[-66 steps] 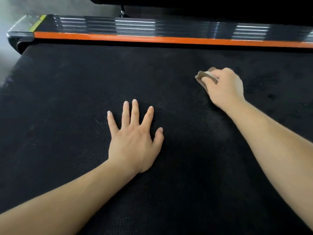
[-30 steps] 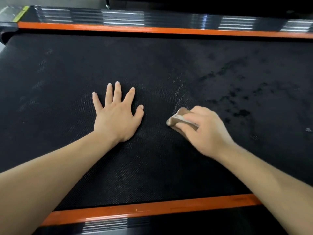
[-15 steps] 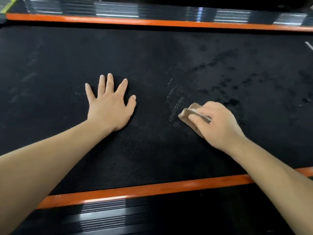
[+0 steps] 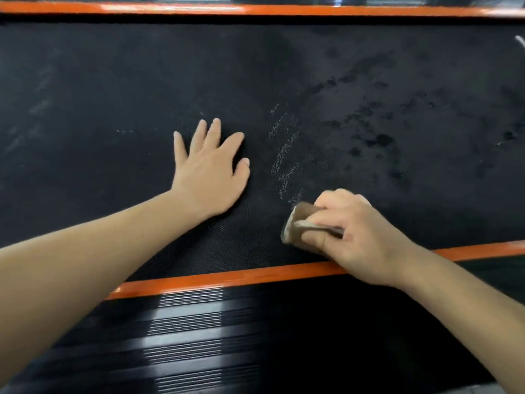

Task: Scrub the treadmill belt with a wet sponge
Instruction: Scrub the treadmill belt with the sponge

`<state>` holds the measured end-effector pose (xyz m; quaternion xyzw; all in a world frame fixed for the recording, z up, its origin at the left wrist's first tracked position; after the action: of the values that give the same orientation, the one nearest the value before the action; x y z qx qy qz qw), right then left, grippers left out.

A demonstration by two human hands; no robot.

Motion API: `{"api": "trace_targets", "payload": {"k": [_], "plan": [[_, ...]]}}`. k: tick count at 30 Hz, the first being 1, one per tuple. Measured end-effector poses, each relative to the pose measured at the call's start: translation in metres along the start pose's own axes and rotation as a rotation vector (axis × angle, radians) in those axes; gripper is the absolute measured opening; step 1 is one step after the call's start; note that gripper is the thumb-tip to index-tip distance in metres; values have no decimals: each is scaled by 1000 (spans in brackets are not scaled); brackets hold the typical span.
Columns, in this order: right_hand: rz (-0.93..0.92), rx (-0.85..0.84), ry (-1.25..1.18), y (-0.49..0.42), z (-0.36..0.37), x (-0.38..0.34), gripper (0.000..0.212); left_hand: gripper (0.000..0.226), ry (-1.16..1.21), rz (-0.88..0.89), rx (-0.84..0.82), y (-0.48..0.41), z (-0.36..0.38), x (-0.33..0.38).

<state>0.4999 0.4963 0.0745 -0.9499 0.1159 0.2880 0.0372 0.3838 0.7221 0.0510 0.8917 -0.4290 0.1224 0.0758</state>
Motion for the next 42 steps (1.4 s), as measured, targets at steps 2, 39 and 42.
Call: {"api": "trace_targets", "payload": {"k": [2,39,42], "plan": [[-18,-97,-45,6,-2,0,28,56,-29,-12,-2,7,11,15],[151,308,103,-65,-44,74,31,59,-105,-129,-81,10,16,51],[16,219,127,-45,-29,59,29,58,-107,-66,-95,7,15,49]]}}
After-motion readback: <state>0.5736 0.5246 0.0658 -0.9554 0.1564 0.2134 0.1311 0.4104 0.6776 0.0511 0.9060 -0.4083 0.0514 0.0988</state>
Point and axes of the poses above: each hand's wrist, its own y-axis away from the middle knuckle, its own z-axis out of the palm, x = y × z, the point moved 2 cm from there along -y, towards the middle knuckle
